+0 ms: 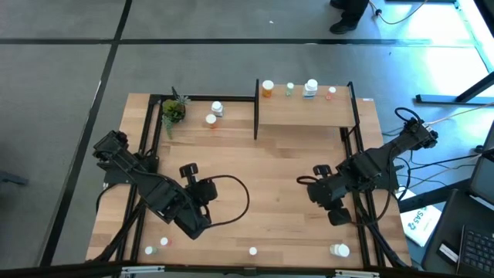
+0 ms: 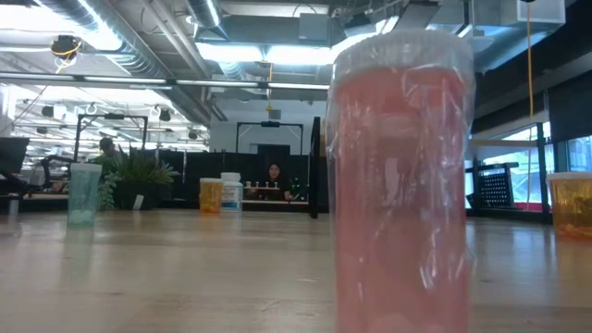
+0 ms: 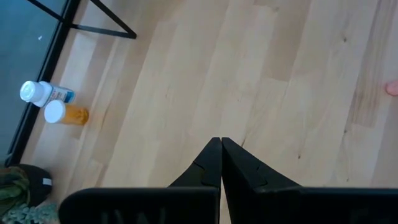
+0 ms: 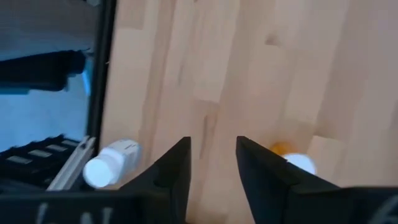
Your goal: Pick and place medicine bottles onto shelf by color
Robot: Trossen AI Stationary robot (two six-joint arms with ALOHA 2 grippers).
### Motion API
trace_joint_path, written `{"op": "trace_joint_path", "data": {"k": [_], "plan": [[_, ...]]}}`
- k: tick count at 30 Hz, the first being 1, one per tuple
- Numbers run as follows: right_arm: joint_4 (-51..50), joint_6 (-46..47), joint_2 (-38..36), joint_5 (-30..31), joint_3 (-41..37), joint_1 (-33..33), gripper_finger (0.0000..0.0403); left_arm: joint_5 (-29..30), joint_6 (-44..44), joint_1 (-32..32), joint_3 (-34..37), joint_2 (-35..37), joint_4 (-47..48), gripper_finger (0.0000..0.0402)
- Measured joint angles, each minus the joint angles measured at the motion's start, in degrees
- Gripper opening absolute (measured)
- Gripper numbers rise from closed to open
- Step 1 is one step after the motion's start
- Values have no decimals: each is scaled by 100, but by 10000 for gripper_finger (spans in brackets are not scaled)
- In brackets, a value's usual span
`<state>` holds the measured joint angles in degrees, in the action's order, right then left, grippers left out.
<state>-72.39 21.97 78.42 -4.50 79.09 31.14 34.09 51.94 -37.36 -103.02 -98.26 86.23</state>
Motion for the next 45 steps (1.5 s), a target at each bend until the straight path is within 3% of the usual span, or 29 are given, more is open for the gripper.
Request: {"op": "trace_joint_path", "data": {"k": [16,27,39,45], "plan": [[-719,-92,-1,-5,-2,4,268,-40,178,33,0,-2,-113,0],[-816,-434,-1,335,-2,11,270,104,-559,-28,0,-2,-803,0],[-811,-427,-1,352,-2,11,269,-59,-605,-502,0,-2,-1283,0],[-801,-419,-1,352,-2,11,269,-222,-1441,-695,458,-5,-2854,0]]}}
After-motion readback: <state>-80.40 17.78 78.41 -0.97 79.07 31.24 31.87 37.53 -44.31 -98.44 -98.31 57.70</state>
